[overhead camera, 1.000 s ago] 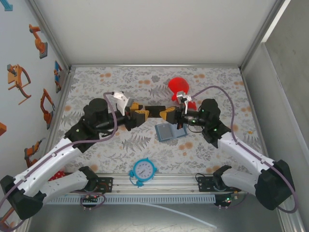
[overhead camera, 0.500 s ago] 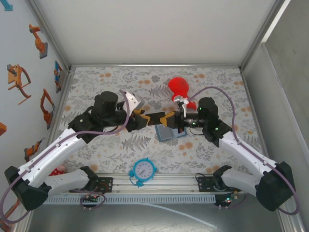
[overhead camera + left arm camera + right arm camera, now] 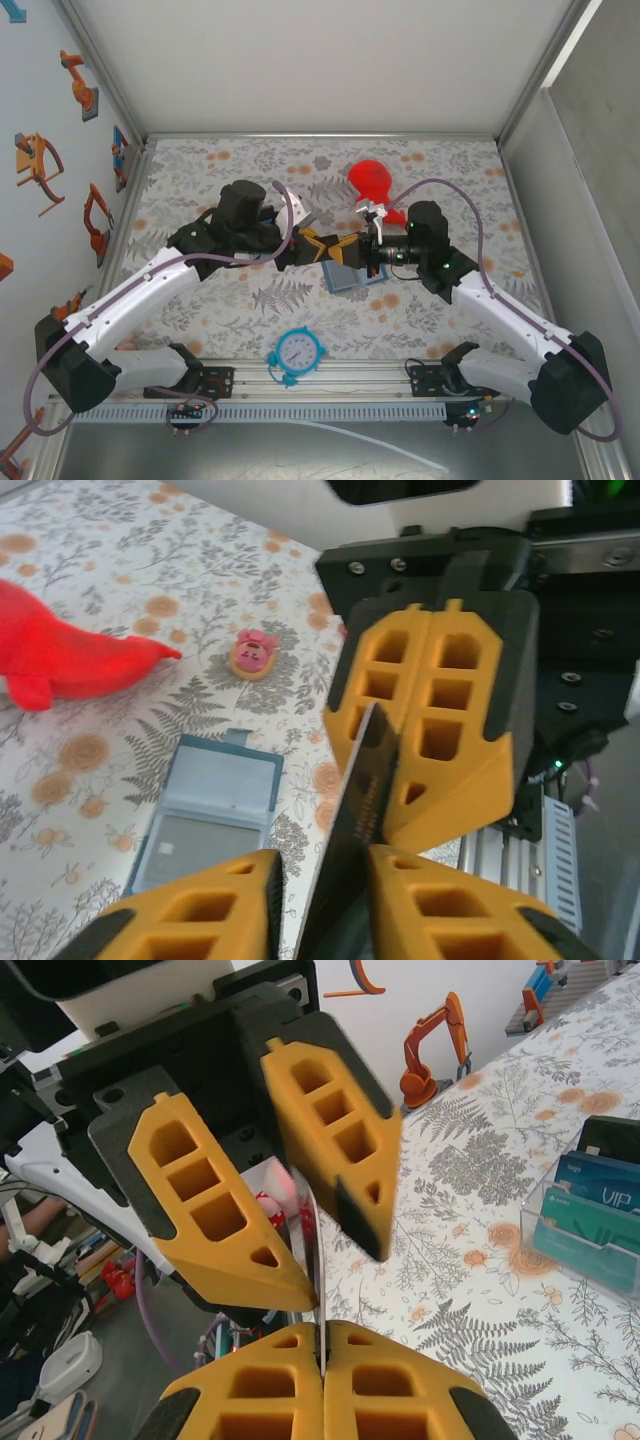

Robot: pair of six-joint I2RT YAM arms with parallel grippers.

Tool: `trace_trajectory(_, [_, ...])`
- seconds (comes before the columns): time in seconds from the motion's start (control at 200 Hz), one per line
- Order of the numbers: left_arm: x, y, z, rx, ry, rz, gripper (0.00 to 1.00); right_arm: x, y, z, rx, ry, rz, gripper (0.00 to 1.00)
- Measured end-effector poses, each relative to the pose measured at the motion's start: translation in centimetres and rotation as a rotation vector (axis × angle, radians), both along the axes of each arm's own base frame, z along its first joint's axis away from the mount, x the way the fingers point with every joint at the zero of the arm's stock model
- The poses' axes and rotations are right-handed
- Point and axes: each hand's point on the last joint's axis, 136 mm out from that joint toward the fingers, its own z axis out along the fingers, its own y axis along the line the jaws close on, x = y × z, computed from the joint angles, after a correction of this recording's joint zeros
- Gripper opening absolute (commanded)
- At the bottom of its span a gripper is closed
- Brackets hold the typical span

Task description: Take the credit cards out of the card holder

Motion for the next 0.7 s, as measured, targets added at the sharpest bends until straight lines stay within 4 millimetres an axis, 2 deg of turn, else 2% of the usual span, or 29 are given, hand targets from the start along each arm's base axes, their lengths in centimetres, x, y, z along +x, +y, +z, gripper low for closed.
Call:
trace_trajectory(0.045, [-0.3, -0.1, 0.2, -0.005, 0.005, -0.023, 0.00, 0.1, 0.0, 0.0, -0.001, -0.003, -0.005, 0.00])
trace_trajectory(0.19, [-0.6, 0.0, 0.2, -0.010, 0.022, -0.045, 0.00, 0.1, 0.0, -0.1, -0.008, -0.020, -0.004, 0.00])
trace_trajectory(0.27, [-0.5, 0.1, 0.2, -0.009, 0.022, -0.046, 0.00, 0.2, 0.0, -0.2, -0.018, -0.029, -0.011, 0.22])
trace_trajectory(0.351, [-0.2, 0.3, 0.2, -0.002, 0.003, -0.036, 0.00, 0.7, -0.1, -0.4, -0.044, -0.043, -0.049, 0.38])
trace_trajectory(0.516, [2.8, 2.5, -0.2, 0.059, -0.103, 0.083, 0.00, 1.8, -1.6, -0.6, -0.105, -0.085, -0.185, 0.56])
trace_trajectory(0.701, [7.4, 6.9, -1.9, 0.178, -0.225, 0.239, 0.00, 3.3, -4.0, -0.4, -0.169, -0.130, -0.372, 0.67])
